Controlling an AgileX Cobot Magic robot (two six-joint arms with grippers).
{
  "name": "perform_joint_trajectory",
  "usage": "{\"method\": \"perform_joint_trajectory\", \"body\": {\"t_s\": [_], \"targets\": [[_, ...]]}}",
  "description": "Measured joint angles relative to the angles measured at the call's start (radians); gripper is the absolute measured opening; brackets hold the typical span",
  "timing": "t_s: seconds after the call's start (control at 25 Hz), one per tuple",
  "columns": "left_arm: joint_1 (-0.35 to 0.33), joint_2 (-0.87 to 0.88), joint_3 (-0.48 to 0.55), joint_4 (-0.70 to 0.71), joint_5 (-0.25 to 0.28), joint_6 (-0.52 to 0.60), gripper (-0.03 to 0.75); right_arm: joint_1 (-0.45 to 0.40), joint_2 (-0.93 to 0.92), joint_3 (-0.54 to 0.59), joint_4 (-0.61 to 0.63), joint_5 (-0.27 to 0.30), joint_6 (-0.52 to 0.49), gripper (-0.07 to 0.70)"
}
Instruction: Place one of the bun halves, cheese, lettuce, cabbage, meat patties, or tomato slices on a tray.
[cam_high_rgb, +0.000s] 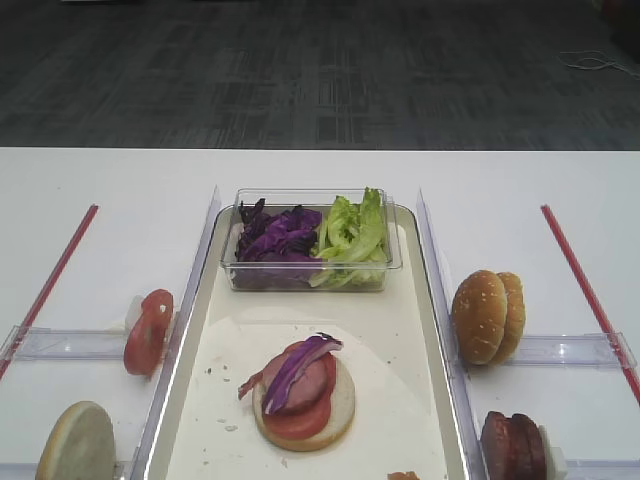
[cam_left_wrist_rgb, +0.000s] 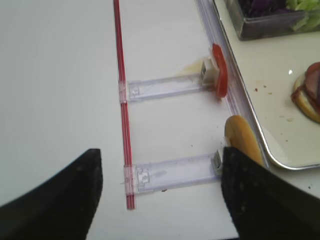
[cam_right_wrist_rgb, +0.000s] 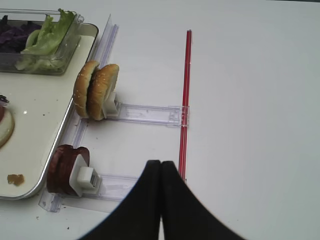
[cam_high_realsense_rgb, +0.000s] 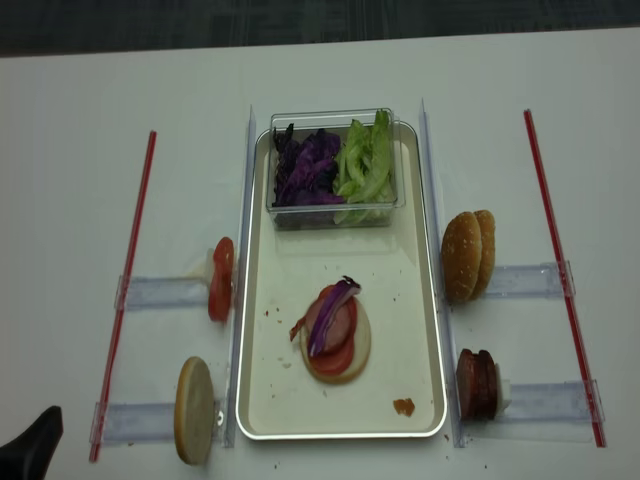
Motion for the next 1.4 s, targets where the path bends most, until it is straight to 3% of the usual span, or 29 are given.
{"method": "perform_joint_trajectory", "body": {"t_s": [0.32,1.4], "targets": [[0.0,-0.123,0.02,-0.011,0.05,0.011,0.47,0.0,0.0,0.0,0.0,0.0,0.0,0.013],[0.0,-0.123,0.02,-0.019,0.052,-0.021,0.469,0.0,0.0,0.0,0.0,0.0,0.026,0.013]]}}
